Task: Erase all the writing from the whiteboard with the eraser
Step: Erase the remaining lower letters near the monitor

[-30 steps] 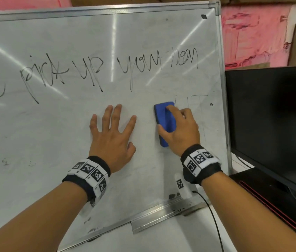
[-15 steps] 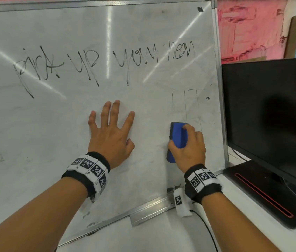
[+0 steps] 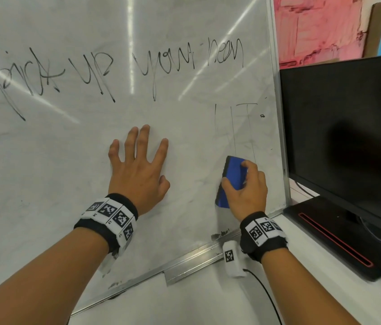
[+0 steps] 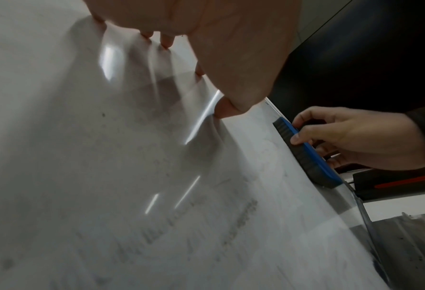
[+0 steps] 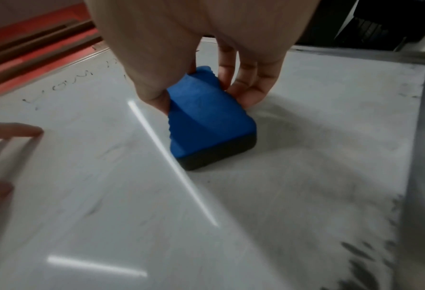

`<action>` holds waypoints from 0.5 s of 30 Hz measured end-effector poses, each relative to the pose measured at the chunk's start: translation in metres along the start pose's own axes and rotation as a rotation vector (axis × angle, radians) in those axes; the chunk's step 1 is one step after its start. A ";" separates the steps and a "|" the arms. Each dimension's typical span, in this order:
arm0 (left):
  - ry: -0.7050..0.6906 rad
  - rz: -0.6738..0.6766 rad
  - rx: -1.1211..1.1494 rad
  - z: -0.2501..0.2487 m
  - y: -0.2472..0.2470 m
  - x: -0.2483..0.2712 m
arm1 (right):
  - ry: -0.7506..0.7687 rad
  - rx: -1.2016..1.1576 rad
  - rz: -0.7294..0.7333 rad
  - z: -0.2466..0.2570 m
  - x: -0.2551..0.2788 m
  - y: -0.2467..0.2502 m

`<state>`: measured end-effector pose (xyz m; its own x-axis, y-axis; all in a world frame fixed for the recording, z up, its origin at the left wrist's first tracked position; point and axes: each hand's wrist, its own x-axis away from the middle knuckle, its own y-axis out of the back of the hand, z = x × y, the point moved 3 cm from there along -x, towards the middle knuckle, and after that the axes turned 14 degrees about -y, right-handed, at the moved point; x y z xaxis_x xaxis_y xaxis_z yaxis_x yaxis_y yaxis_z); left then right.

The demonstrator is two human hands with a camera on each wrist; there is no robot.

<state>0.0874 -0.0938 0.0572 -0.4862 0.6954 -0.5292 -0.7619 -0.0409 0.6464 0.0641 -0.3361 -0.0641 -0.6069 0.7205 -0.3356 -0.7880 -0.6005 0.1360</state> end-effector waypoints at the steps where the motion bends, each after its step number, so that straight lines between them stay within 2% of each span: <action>1: -0.004 -0.003 -0.004 -0.002 0.000 -0.001 | 0.040 0.000 0.017 0.003 0.000 0.000; 4: -0.003 -0.008 -0.008 -0.006 0.001 -0.004 | 0.191 0.050 0.126 0.013 0.000 -0.001; 6: -0.003 -0.010 -0.007 -0.007 0.002 -0.005 | 0.240 0.093 0.170 0.013 -0.001 0.001; 11: -0.034 0.003 -0.008 -0.007 0.002 -0.005 | 0.052 0.042 -0.006 0.006 -0.014 0.017; 13: -0.059 0.007 -0.012 -0.009 0.002 -0.006 | 0.034 0.077 -0.029 0.010 -0.013 0.015; 15: -0.083 0.011 -0.012 -0.014 0.002 -0.010 | 0.082 0.082 -0.018 0.017 -0.009 0.009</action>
<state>0.0845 -0.1109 0.0560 -0.4576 0.7521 -0.4743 -0.7622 -0.0571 0.6448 0.0605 -0.3427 -0.0443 -0.5850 0.6976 -0.4136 -0.8063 -0.5551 0.2042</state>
